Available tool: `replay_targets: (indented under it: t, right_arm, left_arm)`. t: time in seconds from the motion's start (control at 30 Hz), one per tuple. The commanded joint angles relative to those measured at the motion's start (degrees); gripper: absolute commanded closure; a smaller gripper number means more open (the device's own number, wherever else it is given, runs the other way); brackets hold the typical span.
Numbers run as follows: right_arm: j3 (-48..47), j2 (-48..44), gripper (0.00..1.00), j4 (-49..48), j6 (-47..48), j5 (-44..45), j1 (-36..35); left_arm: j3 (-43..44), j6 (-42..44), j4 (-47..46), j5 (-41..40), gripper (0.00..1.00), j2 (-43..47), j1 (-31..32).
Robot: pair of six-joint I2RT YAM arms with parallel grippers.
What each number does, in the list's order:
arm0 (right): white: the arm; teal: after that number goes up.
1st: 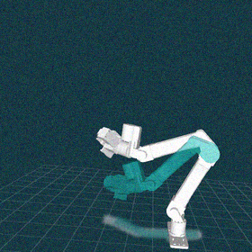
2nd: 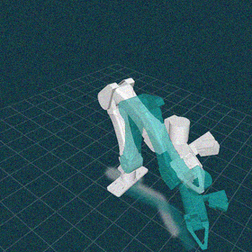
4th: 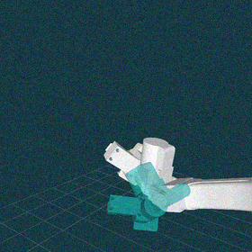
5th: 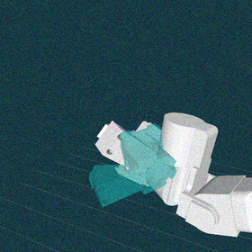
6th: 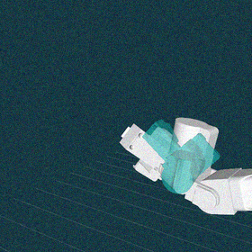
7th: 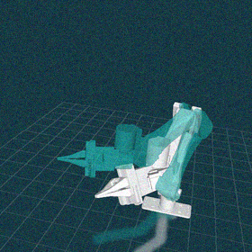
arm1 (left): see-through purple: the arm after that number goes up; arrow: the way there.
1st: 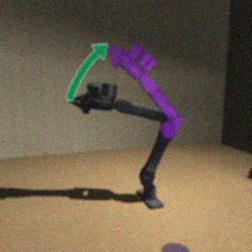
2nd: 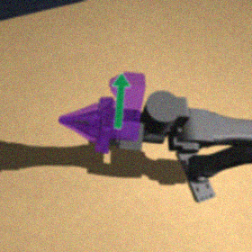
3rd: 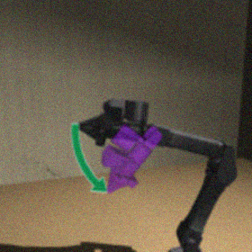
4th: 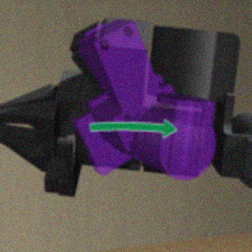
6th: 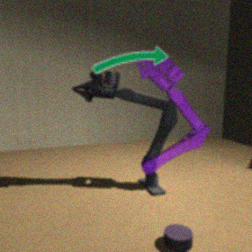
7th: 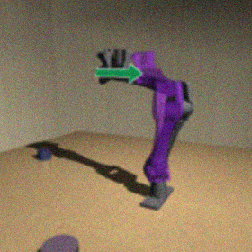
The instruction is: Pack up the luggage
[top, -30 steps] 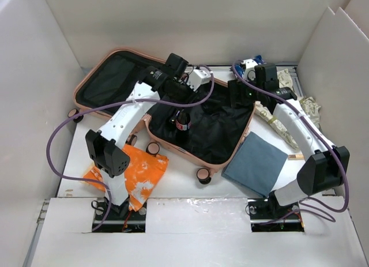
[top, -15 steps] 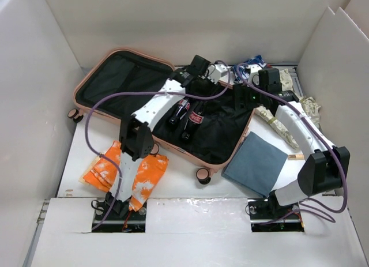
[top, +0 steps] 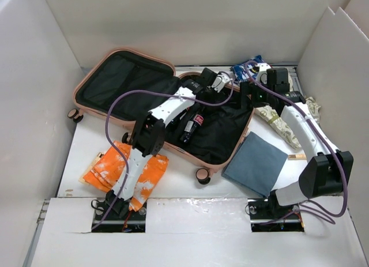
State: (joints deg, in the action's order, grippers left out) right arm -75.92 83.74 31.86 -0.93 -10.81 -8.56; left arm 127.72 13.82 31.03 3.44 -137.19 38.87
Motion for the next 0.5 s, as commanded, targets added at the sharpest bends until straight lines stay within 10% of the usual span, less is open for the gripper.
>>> replay_targets:
  t: [0.0, 0.17, 0.47]
  right_arm:
    - [-0.98, -0.86, 0.01, -0.48, 0.05, -0.35, 1.17]
    - [-2.21, -3.06, 0.01, 3.91, 0.58, 4.12, 3.28]
    - [5.95, -14.47, 0.01, 7.34, -2.40, 3.59, 19.95]
  left_arm:
    - [1.38, 5.16, -1.06, -5.38, 0.37, 1.83, -1.78]
    - [2.53, 2.35, -3.34, -4.85, 0.10, 6.66, -1.78]
    - [2.45, 2.35, -5.19, -7.04, 0.05, 21.51, -1.78]
